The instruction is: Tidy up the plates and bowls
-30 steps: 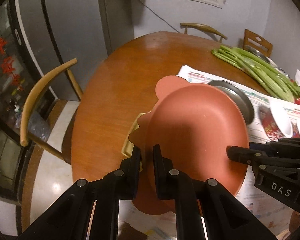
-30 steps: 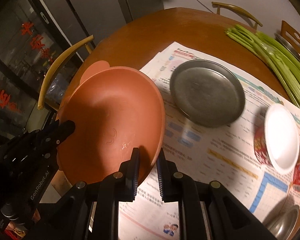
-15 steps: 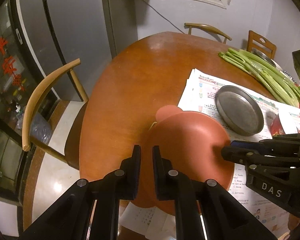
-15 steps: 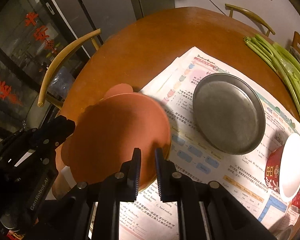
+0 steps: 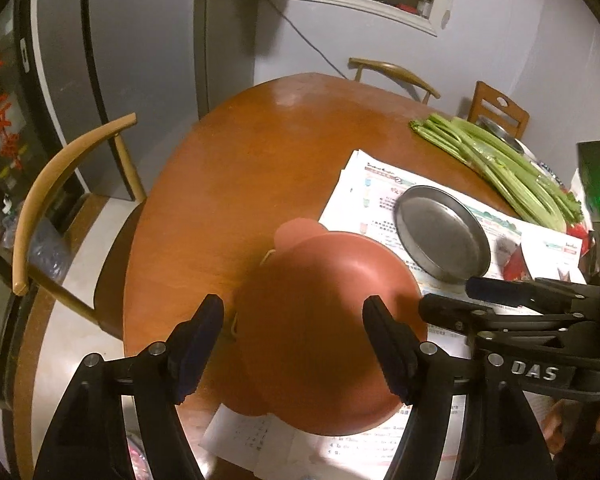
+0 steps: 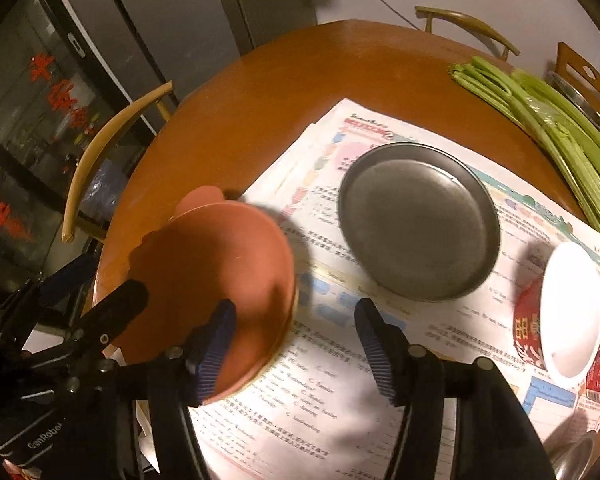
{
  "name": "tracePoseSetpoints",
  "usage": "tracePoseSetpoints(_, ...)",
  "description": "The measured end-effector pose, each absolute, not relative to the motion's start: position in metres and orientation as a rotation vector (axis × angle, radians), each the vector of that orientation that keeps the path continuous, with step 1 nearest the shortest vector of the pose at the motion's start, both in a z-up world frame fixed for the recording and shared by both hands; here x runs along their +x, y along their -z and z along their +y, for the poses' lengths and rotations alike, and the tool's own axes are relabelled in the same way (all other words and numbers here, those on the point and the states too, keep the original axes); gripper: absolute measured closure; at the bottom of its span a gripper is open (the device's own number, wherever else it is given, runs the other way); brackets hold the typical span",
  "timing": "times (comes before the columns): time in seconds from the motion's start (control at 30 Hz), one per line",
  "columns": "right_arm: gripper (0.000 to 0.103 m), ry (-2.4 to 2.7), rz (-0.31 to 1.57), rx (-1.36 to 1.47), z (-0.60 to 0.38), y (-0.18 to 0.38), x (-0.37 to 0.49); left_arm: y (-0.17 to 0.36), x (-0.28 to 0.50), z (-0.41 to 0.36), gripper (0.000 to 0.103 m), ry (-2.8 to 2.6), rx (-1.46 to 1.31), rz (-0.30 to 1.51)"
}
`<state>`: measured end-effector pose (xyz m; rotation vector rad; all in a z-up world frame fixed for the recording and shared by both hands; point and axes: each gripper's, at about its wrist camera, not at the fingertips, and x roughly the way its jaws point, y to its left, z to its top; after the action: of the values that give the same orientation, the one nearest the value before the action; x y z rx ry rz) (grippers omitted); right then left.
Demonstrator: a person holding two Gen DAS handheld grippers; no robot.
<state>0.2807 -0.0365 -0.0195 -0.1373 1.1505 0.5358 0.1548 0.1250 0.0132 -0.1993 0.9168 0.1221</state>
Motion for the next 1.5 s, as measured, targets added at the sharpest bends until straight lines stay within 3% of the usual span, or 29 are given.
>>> tracePoseSetpoints(0.67,0.042,-0.314,1.065,0.010,-0.149,-0.016,0.312,-0.020,0.221,0.063,0.029,-0.032,-0.092,0.919)
tracePoseSetpoints(1.13,0.042,-0.327,1.191,-0.048,-0.144,0.011,0.375,-0.005,0.285,0.050,0.029,-0.039,-0.106,1.008)
tracePoseSetpoints(1.5,0.042,-0.333,1.169,-0.066,-0.139,0.002,0.383,0.016,0.306,0.053,0.029,-0.050,-0.125,1.058)
